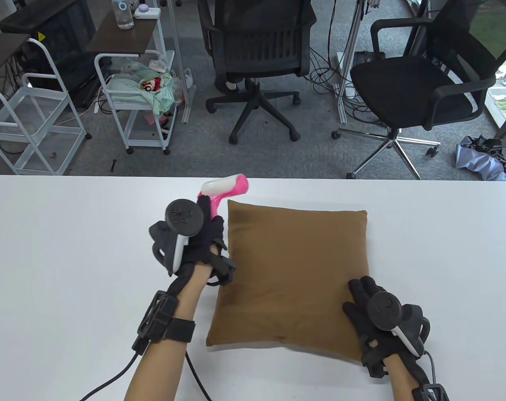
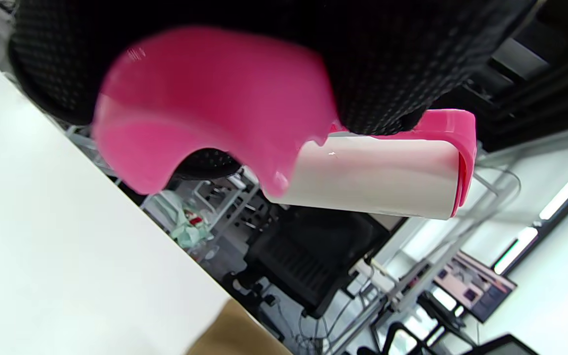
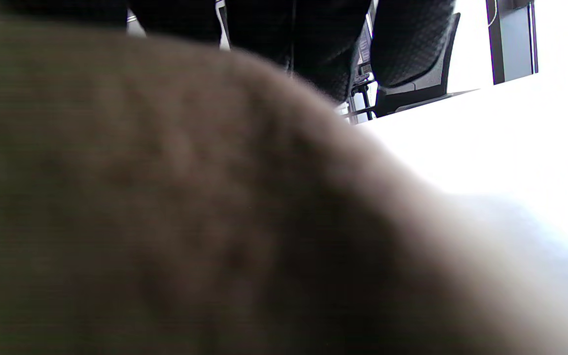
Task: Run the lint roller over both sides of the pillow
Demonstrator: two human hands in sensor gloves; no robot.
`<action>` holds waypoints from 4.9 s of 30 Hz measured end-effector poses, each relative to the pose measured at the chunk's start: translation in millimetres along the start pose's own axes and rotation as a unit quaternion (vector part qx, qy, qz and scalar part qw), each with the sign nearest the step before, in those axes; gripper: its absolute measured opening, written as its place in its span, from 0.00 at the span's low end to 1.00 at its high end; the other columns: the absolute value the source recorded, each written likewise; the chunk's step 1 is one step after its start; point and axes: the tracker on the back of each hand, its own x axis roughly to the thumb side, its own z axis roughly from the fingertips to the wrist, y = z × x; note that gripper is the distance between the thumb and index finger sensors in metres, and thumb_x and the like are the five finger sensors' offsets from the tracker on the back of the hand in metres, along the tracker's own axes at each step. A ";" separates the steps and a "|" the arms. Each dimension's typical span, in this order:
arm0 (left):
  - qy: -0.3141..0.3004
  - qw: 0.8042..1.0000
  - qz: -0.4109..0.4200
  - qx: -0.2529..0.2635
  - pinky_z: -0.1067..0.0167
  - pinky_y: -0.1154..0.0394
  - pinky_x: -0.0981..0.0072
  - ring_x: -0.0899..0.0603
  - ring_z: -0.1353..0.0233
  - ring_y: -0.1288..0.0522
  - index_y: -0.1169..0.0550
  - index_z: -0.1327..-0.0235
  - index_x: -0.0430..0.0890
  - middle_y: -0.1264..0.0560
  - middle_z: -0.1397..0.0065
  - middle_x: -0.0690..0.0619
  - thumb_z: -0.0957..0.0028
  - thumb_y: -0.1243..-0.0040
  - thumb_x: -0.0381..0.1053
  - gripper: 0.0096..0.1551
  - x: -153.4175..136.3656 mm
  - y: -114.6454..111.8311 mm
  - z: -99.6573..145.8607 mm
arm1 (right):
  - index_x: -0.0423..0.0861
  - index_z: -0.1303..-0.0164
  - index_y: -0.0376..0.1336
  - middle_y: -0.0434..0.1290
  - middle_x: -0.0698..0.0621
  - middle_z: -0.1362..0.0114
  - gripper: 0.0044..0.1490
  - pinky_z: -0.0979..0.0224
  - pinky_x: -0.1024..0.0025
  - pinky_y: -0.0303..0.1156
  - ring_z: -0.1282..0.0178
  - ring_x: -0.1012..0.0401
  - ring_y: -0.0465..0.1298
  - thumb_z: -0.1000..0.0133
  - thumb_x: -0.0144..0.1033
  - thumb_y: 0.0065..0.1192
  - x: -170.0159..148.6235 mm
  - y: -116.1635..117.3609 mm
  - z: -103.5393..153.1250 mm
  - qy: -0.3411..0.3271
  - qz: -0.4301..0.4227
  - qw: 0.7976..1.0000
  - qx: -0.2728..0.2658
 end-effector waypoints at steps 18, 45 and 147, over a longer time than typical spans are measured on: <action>-0.045 0.981 -0.119 -0.145 0.54 0.19 0.42 0.42 0.64 0.14 0.28 0.32 0.52 0.14 0.47 0.43 0.59 0.38 0.56 0.37 4.9 -69.9 42.7 | 0.66 0.30 0.57 0.60 0.56 0.13 0.39 0.21 0.47 0.67 0.17 0.50 0.66 0.53 0.63 0.56 3.8 2.9 -3.2 0.010 -0.001 1.000 0.028; -0.074 0.950 -0.132 -0.273 0.56 0.19 0.41 0.41 0.64 0.13 0.30 0.32 0.48 0.14 0.46 0.41 0.59 0.37 0.55 0.38 -83.1 -8.2 161.8 | 0.68 0.30 0.55 0.57 0.59 0.12 0.39 0.21 0.47 0.66 0.16 0.51 0.64 0.54 0.63 0.56 -0.6 6.1 -2.4 0.023 -0.031 0.998 0.043; -0.078 0.963 -0.150 -0.208 0.56 0.18 0.42 0.41 0.64 0.12 0.31 0.32 0.49 0.15 0.46 0.43 0.59 0.37 0.55 0.38 29.1 -78.1 87.5 | 0.69 0.32 0.56 0.56 0.61 0.12 0.38 0.20 0.46 0.65 0.15 0.51 0.62 0.54 0.59 0.62 -9.2 10.3 -6.3 0.037 -0.072 0.994 0.076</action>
